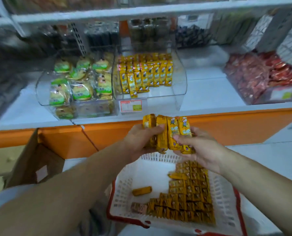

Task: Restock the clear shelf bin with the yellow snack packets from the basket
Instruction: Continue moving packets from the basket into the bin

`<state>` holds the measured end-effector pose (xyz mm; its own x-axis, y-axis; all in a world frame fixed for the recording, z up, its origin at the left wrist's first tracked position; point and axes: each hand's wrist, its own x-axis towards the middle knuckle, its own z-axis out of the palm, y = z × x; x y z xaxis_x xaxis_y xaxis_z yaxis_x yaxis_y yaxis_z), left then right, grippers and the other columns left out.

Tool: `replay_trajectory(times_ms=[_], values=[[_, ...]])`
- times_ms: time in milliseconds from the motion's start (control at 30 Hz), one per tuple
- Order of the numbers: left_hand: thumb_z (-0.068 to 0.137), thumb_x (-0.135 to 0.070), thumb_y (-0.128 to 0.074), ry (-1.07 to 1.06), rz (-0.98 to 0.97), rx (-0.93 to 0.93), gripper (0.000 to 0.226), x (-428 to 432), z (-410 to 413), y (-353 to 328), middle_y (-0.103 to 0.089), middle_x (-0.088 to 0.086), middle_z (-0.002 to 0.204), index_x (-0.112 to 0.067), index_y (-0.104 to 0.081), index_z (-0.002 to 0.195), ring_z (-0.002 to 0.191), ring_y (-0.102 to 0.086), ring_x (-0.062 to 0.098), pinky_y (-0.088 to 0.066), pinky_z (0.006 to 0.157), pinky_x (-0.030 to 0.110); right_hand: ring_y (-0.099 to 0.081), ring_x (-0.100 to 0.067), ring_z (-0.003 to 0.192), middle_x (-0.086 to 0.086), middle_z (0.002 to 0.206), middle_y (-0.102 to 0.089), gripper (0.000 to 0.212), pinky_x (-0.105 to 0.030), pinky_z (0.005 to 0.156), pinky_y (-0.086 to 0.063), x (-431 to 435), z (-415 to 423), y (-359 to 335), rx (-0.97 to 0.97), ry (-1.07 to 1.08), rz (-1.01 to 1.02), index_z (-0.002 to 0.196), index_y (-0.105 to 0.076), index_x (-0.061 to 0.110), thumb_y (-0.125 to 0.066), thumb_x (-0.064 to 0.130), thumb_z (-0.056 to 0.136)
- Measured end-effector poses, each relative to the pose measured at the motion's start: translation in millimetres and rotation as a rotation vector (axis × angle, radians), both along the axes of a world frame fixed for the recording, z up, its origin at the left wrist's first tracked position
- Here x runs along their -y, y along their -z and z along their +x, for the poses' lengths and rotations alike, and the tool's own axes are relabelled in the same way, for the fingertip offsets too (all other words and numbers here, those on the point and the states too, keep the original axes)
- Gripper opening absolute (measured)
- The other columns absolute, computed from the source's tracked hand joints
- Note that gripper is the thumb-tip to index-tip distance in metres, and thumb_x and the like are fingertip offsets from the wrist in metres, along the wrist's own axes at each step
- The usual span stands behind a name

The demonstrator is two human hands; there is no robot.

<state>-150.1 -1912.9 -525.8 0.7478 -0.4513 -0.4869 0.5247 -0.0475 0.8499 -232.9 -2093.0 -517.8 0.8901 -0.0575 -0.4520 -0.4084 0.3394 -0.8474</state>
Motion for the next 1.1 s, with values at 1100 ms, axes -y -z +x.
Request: replay_trajectory(times_ms=[1100], values=[[0.080, -0.032, -0.086, -0.192, -0.001, 0.290, 0.046, 20.1, 10.6, -56.9, -0.079, 0.007, 0.099, -0.013, -0.067, 0.117, 0.084, -0.078, 0.031, -0.064, 0.072, 0.051, -0.072, -0.036, 0.097, -0.023, 0.109, -0.072, 0.049, -0.044, 0.085, -0.058, -21.4, 33.0, -44.9, 0.254, 0.125, 0.095, 0.116, -0.068, 0.005, -0.076, 0.007, 0.068]])
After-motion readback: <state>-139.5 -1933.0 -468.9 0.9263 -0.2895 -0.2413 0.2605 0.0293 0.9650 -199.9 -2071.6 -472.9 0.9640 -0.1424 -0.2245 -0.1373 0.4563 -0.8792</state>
